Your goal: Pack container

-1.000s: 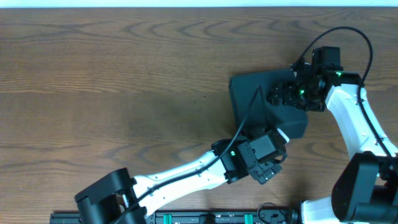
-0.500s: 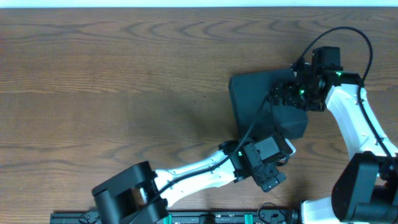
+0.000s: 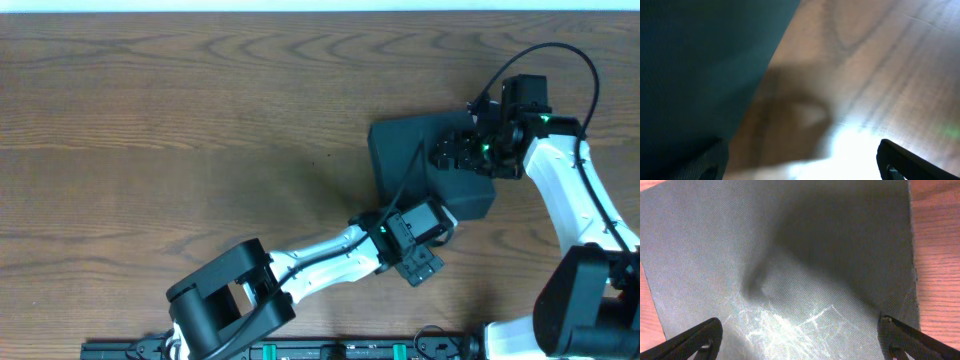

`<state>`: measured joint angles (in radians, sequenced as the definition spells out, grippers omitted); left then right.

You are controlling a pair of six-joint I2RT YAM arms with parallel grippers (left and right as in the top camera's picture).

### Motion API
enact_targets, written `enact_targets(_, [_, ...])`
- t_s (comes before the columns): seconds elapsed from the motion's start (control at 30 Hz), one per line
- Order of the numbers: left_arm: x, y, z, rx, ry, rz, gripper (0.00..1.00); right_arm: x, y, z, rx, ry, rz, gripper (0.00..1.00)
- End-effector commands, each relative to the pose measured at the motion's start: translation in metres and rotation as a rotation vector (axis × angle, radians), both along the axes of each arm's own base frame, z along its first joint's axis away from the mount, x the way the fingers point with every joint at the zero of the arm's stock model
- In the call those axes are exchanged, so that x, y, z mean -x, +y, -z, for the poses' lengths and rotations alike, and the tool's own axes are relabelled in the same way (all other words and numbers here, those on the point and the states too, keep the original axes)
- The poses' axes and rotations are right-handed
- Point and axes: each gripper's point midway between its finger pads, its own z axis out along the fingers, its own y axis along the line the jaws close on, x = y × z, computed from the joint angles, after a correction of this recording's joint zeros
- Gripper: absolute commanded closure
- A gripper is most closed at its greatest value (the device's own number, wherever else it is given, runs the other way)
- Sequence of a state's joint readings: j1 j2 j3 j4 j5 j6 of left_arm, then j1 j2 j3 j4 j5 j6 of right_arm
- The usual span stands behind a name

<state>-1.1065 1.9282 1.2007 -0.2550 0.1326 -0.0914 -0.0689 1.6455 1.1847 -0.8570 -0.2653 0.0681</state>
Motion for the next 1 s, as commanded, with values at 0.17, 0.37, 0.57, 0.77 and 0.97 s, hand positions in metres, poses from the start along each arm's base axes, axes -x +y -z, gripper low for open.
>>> enact_targets(0.17, [-0.018,0.005,0.014,-0.018,-0.027,-0.027,0.05,0.005,0.005,0.012,-0.020,0.051,-0.004,0.01])
enact_targets(0.37, [-0.023,-0.003,0.009,0.019,-0.056,-0.031,0.05,0.005,0.005,0.012,-0.020,0.051,-0.004,0.01])
enact_targets(0.57, [-0.040,0.006,0.010,-0.030,-0.141,-0.089,0.05,0.005,0.005,0.012,-0.020,0.051,-0.004,0.01])
enact_targets(0.77, [-0.057,0.017,0.009,-0.037,-0.164,-0.278,0.05,0.005,0.005,0.012,-0.020,0.051,-0.004,0.01])
enact_targets(0.97, [-0.061,0.012,0.005,-0.008,-0.177,-0.299,0.05,0.005,0.005,0.012,-0.020,0.051,-0.004,0.01])
